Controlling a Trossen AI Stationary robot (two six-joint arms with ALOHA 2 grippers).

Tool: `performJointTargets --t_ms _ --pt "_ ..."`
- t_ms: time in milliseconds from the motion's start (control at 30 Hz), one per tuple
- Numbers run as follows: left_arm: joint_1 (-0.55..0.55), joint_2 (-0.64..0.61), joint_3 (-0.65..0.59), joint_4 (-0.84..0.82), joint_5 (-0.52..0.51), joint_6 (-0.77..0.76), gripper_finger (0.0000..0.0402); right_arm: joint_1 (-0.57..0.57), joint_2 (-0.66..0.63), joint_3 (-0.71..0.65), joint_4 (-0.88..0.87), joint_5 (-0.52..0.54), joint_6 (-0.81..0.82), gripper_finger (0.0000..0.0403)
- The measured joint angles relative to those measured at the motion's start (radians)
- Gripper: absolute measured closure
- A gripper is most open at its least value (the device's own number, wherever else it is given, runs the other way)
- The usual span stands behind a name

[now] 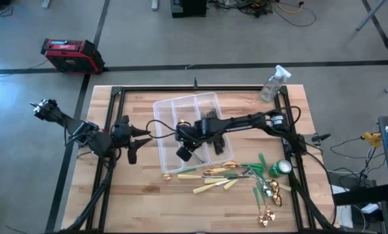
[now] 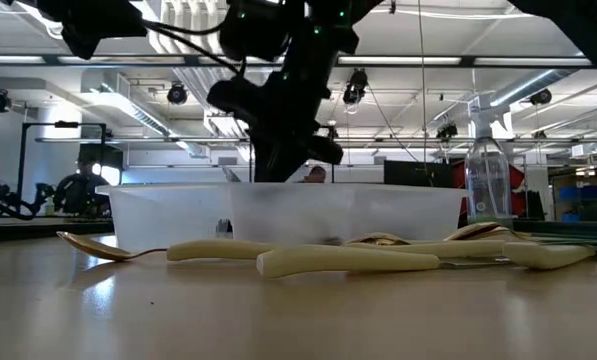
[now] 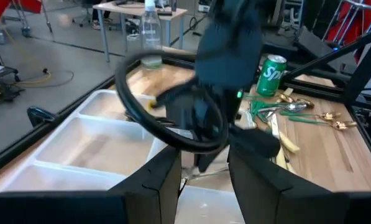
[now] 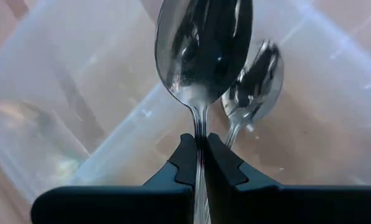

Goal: Sort silverware
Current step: Put the silver spoon into the transparent silverware tray

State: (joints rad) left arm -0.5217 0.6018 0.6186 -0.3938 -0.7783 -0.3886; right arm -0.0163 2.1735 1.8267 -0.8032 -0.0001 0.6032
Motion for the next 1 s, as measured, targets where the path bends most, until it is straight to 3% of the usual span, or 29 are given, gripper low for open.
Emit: performJointTargets --t_ms 467,600,800,1000 --pt "0.000 -0.065 0.000 -0.025 -0.002 0.030 0.0283 -0.025 0.067 0.001 -0.086 0.000 0.046 0.0402" --pt "0.000 -0.054 0.000 -0.025 -0.006 0.014 0.0283 -0.026 0.049 0.000 -0.106 0.003 -0.029 0.0377" --pt "0.000 -0.036 0.000 -0.021 -0.074 0.005 0.0283 -0.026 0.031 0.000 -0.106 0.110 -0.109 0.0324" --pt "0.000 -0.032 0.000 -0.017 -0.080 0.006 0.0283 -0.022 0.013 0.000 -0.113 0.116 -0.243 0.0304"
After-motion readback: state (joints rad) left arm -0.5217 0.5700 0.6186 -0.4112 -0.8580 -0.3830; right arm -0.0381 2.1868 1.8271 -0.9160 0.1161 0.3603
